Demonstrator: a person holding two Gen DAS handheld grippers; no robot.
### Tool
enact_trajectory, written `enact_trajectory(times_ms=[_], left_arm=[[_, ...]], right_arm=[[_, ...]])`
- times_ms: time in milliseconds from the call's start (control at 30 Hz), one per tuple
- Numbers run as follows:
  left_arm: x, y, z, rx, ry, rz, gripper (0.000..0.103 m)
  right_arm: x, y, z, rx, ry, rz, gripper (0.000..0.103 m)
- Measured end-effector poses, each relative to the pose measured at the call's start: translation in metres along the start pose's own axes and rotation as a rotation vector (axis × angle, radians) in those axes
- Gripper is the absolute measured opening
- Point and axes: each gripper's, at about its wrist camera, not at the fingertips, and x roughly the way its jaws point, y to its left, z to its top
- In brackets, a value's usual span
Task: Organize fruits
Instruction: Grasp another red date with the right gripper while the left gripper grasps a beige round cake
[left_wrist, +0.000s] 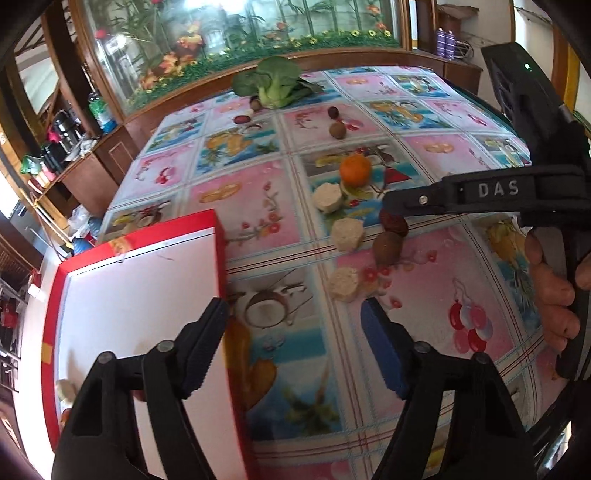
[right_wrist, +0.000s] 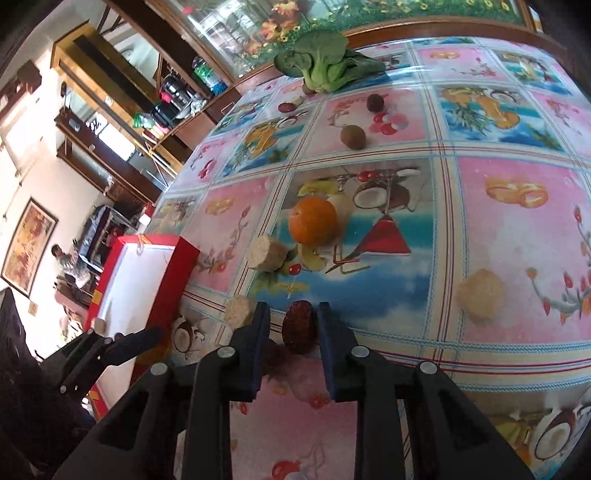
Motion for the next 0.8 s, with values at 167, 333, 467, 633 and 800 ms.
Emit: enact_trajectory(times_ms=[167,333,467,633,800], left_arm=[[0.017,-0.009,0.006,0.030,0.035,-0.051,0.064],[0.032,-0.014,0.010,0.032,0.077,-0.102,0.054],[0.038,-0.014,0.015,0.015,0.083,-0.143,0.045],[0.037,-0.018,0.014,0.012,0.077,-0.178,0.030],[0.031,-0.021,0.010,-0.008,0.064,-0.165,0.024]], right_arm=[[0.000,0.005,-0.002,-0.048,-0.004,-0.047,0.017],[-0.006,-0.005,0.002,0.002,-0.006,-0.053,0.016],[-0.032,-0.036,0.009,0.147,-0.094,-0.027,0.017],[-0.060,-0.070,0.010,0.280,-0.212,-0.003,0.017],[-0.065,-0.072,0.007,0.289,-0.261,0.024,0.017]])
